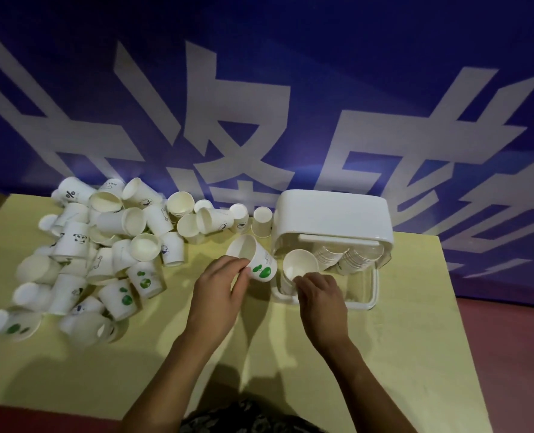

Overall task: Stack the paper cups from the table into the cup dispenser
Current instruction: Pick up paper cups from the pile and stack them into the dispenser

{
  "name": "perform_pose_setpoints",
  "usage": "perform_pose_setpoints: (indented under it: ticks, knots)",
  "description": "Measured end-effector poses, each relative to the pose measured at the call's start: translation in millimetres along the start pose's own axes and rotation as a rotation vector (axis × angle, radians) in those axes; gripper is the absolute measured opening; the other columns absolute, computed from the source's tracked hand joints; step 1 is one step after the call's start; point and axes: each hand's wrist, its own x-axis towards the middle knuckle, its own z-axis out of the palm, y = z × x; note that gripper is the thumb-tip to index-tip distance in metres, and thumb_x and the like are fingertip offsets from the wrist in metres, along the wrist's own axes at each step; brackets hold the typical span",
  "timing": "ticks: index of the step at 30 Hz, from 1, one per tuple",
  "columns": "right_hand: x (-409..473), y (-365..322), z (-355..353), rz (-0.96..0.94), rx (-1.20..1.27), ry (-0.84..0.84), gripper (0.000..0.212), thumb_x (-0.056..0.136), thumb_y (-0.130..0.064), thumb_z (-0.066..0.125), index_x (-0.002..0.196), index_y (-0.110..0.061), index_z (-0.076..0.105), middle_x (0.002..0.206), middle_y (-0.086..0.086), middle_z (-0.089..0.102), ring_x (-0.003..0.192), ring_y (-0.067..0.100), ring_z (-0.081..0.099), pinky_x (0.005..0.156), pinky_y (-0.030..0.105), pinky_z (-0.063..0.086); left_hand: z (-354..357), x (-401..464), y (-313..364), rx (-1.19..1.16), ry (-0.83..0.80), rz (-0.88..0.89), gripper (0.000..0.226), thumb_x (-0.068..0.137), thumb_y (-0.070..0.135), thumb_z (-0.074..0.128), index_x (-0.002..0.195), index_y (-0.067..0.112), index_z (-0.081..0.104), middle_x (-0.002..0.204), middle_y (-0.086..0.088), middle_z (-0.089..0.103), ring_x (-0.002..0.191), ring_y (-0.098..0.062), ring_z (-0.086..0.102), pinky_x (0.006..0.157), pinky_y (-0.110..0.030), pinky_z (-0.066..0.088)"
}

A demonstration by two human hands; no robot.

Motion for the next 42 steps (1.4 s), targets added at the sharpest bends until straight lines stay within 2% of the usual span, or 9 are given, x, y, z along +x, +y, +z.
perform_pose_setpoints:
  ticks: [4, 8, 12, 18, 26, 31, 35, 38, 42]
  knots:
    - [4, 15, 17, -0.016, -0.141, -0.120, 0.018, 0.076, -0.007, 0.070, 0.073, -0.021, 0.060, 0.070, -0.006, 0.057, 0.068, 0.023, 0.047, 0.057, 0.028, 0.028, 6, -4, 13, 0.015, 0.012, -0.002, 0.022, 0.091, 0.021, 0.053, 0.102, 0.012, 0.070, 0.098, 0.006, 0.064, 0.088, -0.011, 0.061, 0.081, -0.030, 0.050]
    - [9, 17, 16, -0.024, -0.143, -0.151, 0.021, 0.074, -0.007, 0.069, 0.071, -0.022, 0.055, 0.068, -0.005, 0.055, 0.064, 0.025, 0.045, 0.054, 0.029, 0.030, 13, -4, 21, 0.022, 0.012, 0.026, 0.020, 0.091, 0.019, 0.055, 0.101, 0.011, 0.070, 0.098, 0.005, 0.065, 0.089, -0.012, 0.061, 0.081, -0.030, 0.050]
    - [3, 20, 10, 0.035, 0.006, -0.098, 0.010, 0.085, -0.016, 0.063, 0.090, -0.024, 0.066, 0.092, -0.008, 0.064, 0.075, 0.027, 0.053, 0.062, 0.036, 0.045, 21, 0, 30, 0.029, 0.021, 0.053, 0.018, 0.091, 0.018, 0.057, 0.101, 0.011, 0.071, 0.098, 0.005, 0.066, 0.090, -0.011, 0.061, 0.082, -0.028, 0.050]
    - [-6, 29, 2, 0.098, 0.235, 0.029, 0.025, 0.091, -0.018, 0.053, 0.113, -0.019, 0.065, 0.117, -0.003, 0.063, 0.091, 0.023, 0.057, 0.080, 0.035, 0.049, 33, 6, 38, 0.117, -0.009, 0.133, 0.016, 0.091, 0.013, 0.060, 0.104, 0.012, 0.071, 0.097, 0.003, 0.066, 0.090, -0.013, 0.059, 0.082, -0.024, 0.048]
    - [-6, 40, -4, 0.126, 0.296, 0.027, 0.032, 0.090, -0.028, 0.041, 0.112, -0.019, 0.064, 0.116, -0.004, 0.061, 0.095, 0.023, 0.057, 0.083, 0.035, 0.049, 86, 22, 23, 0.388, -0.363, 0.156, 0.019, 0.090, 0.014, 0.056, 0.102, 0.018, 0.070, 0.099, 0.000, 0.063, 0.096, -0.022, 0.053, 0.079, -0.035, 0.050]
    - [-9, 54, 4, 0.163, 0.298, -0.101, 0.029, 0.090, -0.020, 0.054, 0.118, -0.016, 0.062, 0.120, 0.001, 0.059, 0.098, 0.026, 0.058, 0.084, 0.035, 0.049, 110, 28, 15, 0.514, -0.512, 0.149, 0.027, 0.096, 0.020, 0.048, 0.114, 0.023, 0.068, 0.115, 0.001, 0.062, 0.109, -0.019, 0.051, 0.088, -0.028, 0.046]
    - [-7, 56, 6, 0.324, 0.431, -0.221, 0.037, 0.093, -0.024, 0.061, 0.129, -0.013, 0.056, 0.125, 0.001, 0.056, 0.097, 0.020, 0.060, 0.079, 0.030, 0.047, 106, 17, 12, 0.308, -0.245, 0.161, 0.019, 0.091, 0.025, 0.057, 0.106, 0.021, 0.068, 0.112, 0.009, 0.060, 0.104, -0.012, 0.054, 0.080, -0.023, 0.044]
    - [1, 52, 3, 0.513, 0.662, -0.291, 0.050, 0.094, -0.037, 0.060, 0.136, -0.013, 0.050, 0.131, 0.001, 0.054, 0.102, 0.014, 0.061, 0.085, 0.028, 0.048, 102, 11, 1, 0.095, -0.043, -0.085, 0.019, 0.090, 0.025, 0.062, 0.106, 0.017, 0.066, 0.106, 0.007, 0.062, 0.095, -0.010, 0.059, 0.078, -0.025, 0.048]
    - [9, 46, 10, 0.729, 0.909, -0.441, 0.067, 0.085, -0.053, 0.065, 0.141, -0.023, 0.044, 0.135, 0.003, 0.052, 0.115, 0.023, 0.059, 0.101, 0.044, 0.048, 106, 13, -12, -0.331, -0.265, -0.746, 0.050, 0.088, 0.034, 0.066, 0.130, 0.010, 0.053, 0.120, -0.005, 0.062, 0.099, -0.020, 0.064, 0.091, -0.036, 0.053]
